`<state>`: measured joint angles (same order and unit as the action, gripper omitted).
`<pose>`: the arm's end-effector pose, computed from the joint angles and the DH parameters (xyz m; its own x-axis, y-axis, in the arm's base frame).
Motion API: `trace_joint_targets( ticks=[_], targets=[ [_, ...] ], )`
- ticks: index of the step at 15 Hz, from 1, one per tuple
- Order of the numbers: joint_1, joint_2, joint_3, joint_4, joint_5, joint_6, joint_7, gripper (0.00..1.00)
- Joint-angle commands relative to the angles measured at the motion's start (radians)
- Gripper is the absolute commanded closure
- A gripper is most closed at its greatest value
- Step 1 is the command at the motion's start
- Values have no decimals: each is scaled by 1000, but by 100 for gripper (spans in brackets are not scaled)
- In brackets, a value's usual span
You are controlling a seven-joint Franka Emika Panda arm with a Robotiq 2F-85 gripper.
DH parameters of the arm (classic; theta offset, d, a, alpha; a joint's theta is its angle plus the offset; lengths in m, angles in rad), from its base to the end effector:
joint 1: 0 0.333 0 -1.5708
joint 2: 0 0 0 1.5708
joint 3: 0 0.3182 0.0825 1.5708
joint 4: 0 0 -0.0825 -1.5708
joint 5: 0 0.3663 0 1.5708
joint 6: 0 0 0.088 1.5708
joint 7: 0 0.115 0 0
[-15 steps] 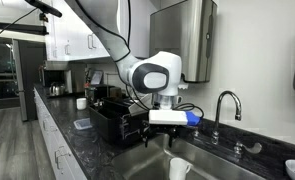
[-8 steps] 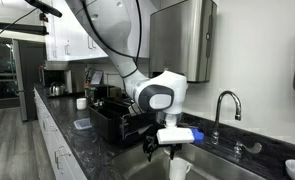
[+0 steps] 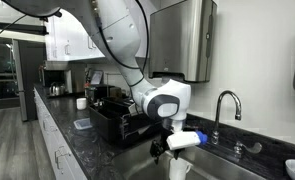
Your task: Take the white cup out of the sink and hang it on the cup hanger
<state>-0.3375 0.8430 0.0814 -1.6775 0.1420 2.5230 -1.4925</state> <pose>0.6384 -0.1731 0.1198 0.4561 0.8786 0.1415 0.8886 -0.4582 -0.0188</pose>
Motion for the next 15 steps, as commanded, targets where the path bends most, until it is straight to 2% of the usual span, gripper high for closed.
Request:
trace_joint_targets(
  ticks=[1,15],
  targets=[
    [-22,82,27,114,-20,-31,-41,0],
    [-8,281,30,358,-60,-63,-28,0]
  ],
)
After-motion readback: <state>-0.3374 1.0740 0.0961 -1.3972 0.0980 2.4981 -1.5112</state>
